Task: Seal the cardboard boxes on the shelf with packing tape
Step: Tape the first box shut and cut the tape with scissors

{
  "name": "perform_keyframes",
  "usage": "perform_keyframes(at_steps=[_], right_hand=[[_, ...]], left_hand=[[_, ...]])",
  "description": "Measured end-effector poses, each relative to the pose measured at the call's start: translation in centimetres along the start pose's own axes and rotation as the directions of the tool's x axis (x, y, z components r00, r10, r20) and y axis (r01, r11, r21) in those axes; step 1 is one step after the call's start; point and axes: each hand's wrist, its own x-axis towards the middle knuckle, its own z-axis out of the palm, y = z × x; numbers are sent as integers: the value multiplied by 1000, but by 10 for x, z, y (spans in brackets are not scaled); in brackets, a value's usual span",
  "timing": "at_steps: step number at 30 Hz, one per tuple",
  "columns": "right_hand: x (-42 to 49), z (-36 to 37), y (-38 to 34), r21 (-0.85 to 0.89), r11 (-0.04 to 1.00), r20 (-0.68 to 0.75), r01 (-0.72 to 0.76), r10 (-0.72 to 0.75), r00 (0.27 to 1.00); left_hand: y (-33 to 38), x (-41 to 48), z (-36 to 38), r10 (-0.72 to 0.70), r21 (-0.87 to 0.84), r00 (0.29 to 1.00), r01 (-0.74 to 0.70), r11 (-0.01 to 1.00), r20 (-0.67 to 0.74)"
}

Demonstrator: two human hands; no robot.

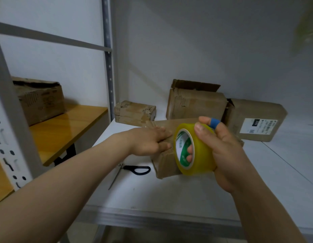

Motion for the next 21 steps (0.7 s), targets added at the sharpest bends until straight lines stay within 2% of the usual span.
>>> perform_keyframes(at_steps=[5, 8, 15, 21], right_hand=[[-6, -9, -5, -121, 991, 25, -64, 68, 997], [-10, -16, 3, -171, 982, -7, -77, 77, 997], [-17, -16, 15, -162, 978, -6, -133, 133, 991], [-23, -4, 25, -70, 971, 79, -229, 234, 969]], left_hand=[[8, 0, -9, -39, 67, 996, 33, 997, 79], [12, 1, -12, -52, 67, 993, 46, 997, 102], [11, -1, -9, -36, 26, 995, 34, 999, 92], [5, 5, -10, -17, -59, 997, 21, 998, 69]])
